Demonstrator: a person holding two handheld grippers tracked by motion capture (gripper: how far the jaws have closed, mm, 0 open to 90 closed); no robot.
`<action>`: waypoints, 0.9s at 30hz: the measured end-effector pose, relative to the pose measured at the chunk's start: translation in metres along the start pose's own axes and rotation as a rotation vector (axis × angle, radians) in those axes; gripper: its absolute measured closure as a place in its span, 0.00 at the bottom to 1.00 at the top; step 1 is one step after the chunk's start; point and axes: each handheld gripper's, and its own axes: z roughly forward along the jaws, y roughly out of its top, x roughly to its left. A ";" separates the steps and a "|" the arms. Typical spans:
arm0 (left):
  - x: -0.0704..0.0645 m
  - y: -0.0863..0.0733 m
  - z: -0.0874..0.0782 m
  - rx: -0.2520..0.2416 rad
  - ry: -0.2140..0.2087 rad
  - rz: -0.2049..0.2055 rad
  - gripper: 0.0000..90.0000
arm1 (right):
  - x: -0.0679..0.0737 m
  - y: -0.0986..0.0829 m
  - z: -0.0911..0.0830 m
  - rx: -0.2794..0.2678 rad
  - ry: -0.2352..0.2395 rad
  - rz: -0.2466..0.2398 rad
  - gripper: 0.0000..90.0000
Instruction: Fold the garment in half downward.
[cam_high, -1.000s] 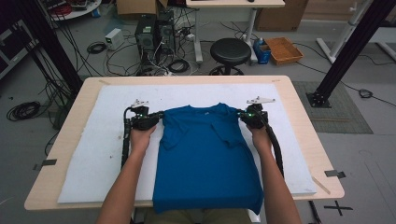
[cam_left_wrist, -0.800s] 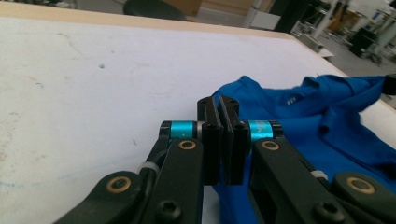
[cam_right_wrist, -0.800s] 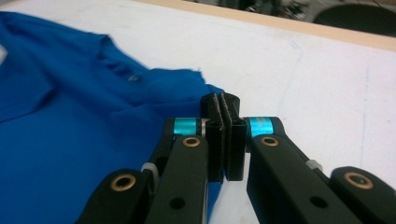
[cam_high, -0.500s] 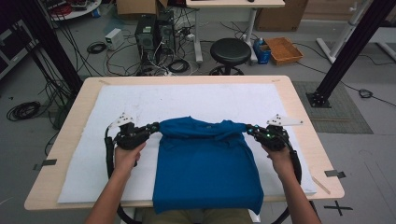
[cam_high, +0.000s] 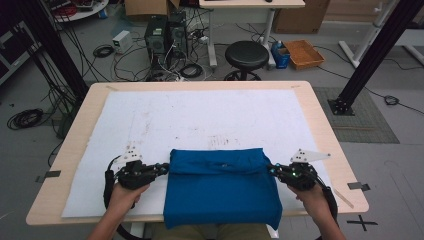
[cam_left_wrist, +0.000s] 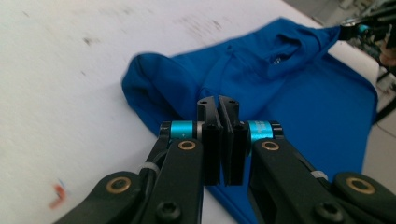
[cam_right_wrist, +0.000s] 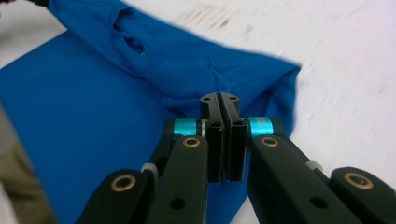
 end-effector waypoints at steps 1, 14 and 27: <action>-0.002 -0.003 0.000 0.016 -0.010 0.006 0.97 | 0.001 -0.004 -0.002 0.013 0.005 0.002 0.99; -0.009 0.017 0.005 0.019 0.096 0.062 0.45 | -0.003 -0.006 -0.002 -0.054 -0.037 0.114 0.47; 0.018 0.022 0.059 0.124 0.303 0.023 0.78 | -0.035 0.024 0.066 0.087 -0.170 0.146 0.75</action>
